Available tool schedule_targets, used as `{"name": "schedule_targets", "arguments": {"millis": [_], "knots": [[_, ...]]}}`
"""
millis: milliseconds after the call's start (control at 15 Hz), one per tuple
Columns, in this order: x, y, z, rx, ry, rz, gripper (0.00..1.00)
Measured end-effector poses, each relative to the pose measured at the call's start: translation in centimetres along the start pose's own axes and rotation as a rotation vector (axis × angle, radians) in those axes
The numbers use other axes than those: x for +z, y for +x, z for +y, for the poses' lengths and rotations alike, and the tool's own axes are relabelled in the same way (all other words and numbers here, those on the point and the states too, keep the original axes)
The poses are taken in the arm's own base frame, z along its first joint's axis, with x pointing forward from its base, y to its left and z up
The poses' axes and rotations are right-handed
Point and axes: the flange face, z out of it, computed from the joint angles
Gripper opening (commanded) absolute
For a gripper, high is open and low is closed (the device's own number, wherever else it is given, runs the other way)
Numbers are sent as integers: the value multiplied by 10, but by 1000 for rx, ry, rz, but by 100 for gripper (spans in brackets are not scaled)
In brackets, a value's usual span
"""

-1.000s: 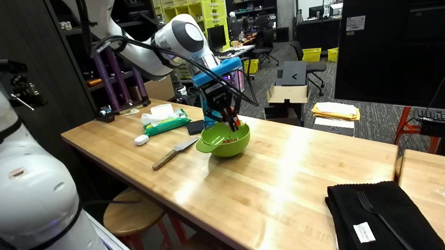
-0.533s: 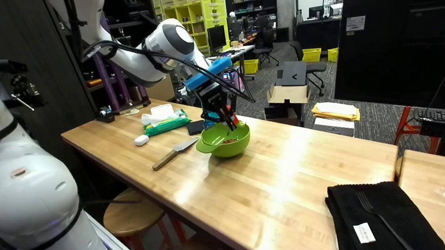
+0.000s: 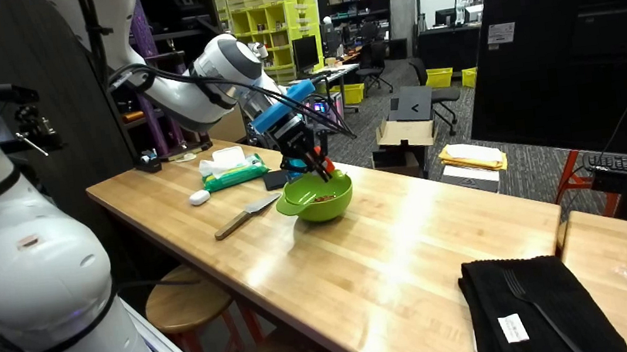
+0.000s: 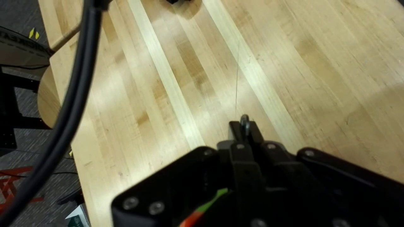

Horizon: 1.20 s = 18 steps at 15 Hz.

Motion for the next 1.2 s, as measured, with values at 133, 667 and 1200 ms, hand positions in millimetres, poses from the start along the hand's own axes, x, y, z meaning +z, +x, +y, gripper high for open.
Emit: {"name": "schedule_targets", "arguments": {"millis": [133,667,1200], "knots": [[0,0,-2,10,-8,1,1],[-1,-11,7,142,127,57,1],[22,-71,55,382,405,180,1]]}}
